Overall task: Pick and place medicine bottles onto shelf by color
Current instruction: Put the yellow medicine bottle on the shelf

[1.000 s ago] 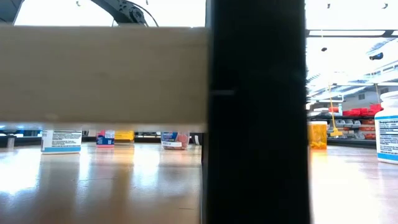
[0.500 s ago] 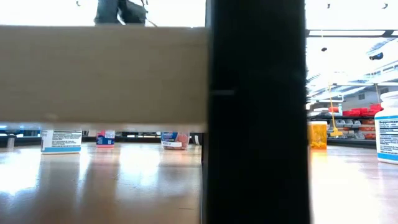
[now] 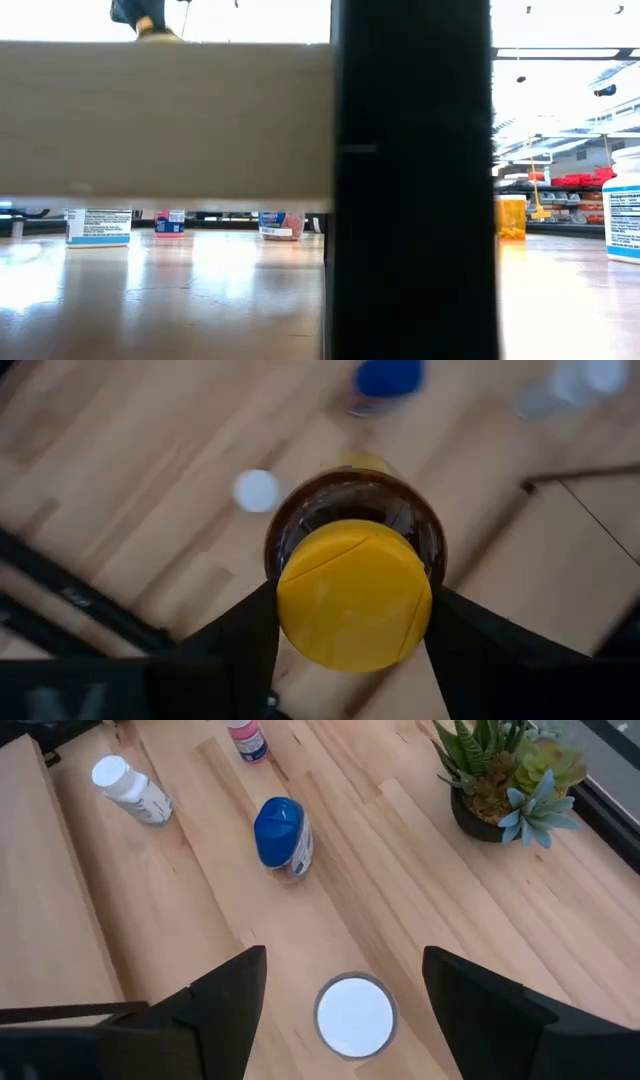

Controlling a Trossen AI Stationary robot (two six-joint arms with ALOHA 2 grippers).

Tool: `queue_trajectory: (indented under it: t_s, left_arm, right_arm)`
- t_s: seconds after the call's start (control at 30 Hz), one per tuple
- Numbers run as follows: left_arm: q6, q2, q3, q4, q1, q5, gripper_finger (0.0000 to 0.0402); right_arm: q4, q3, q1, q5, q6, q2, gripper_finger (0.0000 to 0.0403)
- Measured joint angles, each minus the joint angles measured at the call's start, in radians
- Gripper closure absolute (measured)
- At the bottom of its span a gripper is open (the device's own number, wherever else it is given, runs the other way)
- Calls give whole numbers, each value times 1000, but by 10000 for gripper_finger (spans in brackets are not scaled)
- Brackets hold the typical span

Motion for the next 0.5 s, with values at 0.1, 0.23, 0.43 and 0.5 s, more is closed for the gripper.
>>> queue_trajectory:
  t_s: [0.1, 0.23, 0.43, 0.5]
  left_arm:
    - [-27, 24, 21, 11, -116, -1, 185]
    - [-61, 86, 42, 39, -260, -35, 182]
    - [-95, 232, 103, 107, -387, -60, 185]
    - [-132, 284, 130, 107, -410, -75, 183]
  right_arm:
    - [-19, 0, 0, 0, 1, 0, 126]
    - [-62, 0, 0, -5, 30, 0, 126]
    - [-195, 0, 6, -24, 200, 0, 126]
    - [-246, 0, 15, -23, 285, 1, 126]
